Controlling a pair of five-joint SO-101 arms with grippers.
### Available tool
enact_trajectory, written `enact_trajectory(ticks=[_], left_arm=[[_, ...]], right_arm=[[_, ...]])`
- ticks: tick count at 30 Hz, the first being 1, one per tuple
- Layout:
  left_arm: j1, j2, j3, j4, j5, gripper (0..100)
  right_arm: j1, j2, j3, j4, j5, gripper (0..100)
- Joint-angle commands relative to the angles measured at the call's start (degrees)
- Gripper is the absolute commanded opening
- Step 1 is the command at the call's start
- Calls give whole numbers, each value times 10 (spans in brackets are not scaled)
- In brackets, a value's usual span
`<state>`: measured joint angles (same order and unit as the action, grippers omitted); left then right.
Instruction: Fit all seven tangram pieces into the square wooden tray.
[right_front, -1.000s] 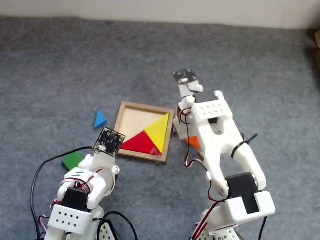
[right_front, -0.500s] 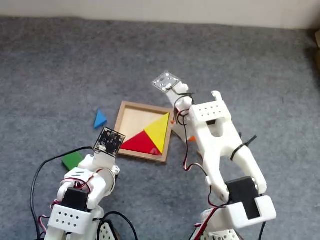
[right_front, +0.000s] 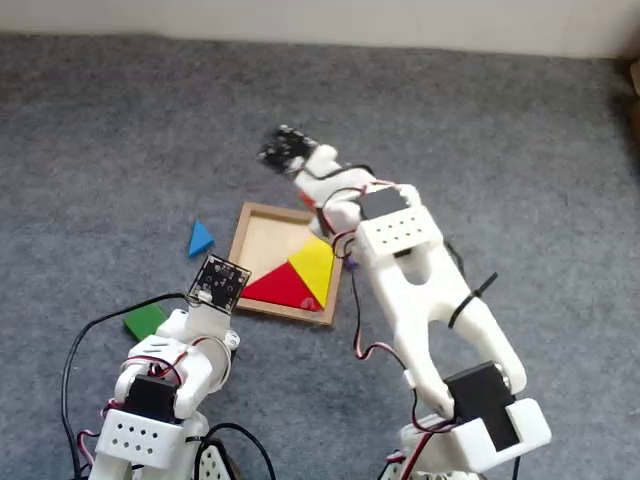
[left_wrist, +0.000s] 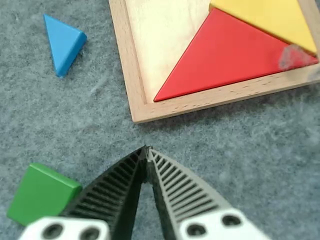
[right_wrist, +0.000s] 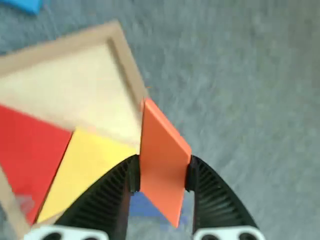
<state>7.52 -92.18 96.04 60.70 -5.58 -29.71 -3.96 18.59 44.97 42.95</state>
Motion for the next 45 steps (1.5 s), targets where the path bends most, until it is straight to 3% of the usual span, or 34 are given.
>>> enact_trajectory(ticks=[1,9,17,23,28,34,40,45], left_arm=[[-2,-5,16,0,-4,6],[-1,-5,16,0,-4,6],[-2,-5,16,0,-4,6],[-2,-5,16,0,-4,6],[-2,-5,16,0,-4,6],[-2,-5,16,0,-4,6],[-2,-5,16,0,-4,6],[-2,-5,16,0,-4,6]], right_arm=[[-38,-22,-36,-56,43,59],[-56,111,-61,-73,124,59],[-57,164,-106,-72,127,65],[-57,171,-104,-72,127,193],[-55,167,-107,-41,125,210],[-53,156,-134,15,62,207],[-18,150,-146,11,-19,0],[26,150,-142,15,-108,3]])
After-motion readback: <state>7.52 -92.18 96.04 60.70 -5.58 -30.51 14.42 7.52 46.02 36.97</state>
